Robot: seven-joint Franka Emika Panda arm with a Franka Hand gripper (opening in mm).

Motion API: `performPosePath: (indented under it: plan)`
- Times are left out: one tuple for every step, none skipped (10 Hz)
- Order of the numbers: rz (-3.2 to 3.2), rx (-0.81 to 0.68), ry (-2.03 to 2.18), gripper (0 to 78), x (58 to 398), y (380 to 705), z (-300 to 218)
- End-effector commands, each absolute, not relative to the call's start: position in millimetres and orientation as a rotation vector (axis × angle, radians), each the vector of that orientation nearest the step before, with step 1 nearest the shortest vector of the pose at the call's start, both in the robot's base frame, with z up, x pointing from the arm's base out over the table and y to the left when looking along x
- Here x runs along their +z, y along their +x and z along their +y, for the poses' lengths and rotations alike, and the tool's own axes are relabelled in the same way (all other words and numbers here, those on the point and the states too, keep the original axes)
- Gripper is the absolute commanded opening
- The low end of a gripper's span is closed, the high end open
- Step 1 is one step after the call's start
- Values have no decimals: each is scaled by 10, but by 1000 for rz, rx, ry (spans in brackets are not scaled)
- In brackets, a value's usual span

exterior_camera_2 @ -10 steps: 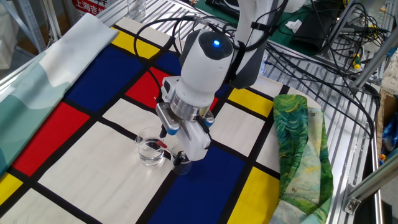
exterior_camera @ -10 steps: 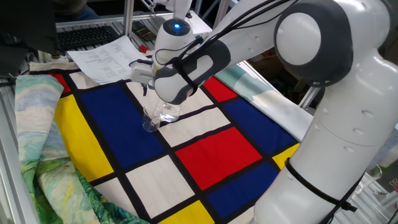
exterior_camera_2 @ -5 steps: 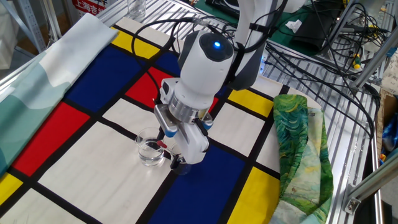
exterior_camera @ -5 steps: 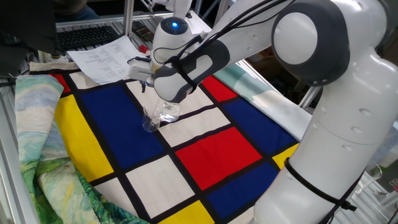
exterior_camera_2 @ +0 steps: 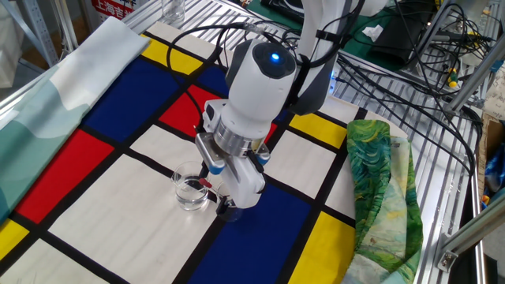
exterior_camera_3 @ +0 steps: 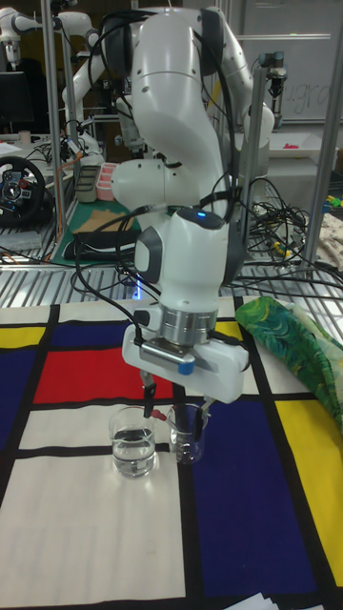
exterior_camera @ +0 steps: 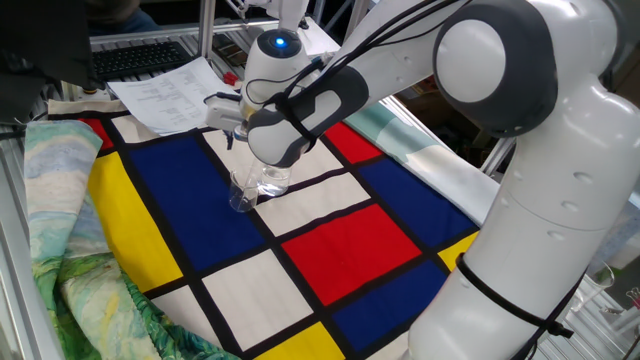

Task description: Transfer liquid using a dropper

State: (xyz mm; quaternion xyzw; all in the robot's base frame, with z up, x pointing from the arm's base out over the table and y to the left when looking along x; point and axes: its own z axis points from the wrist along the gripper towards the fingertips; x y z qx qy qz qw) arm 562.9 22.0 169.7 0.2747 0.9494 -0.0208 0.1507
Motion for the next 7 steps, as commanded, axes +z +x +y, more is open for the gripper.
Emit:
performPosePath:
  plan:
    - [2719,-58,781,775,1675,5648,226]
    - [2719,-60,778,775,1675,5648,226]
    - [2719,-60,777,775,1675,5648,226]
    - [2719,-60,775,775,1675,5648,226]
    - [2718,-60,772,775,1675,5648,226]
    - [2718,-62,769,775,1675,5648,226]
    - [2718,-63,768,775,1675,5648,226]
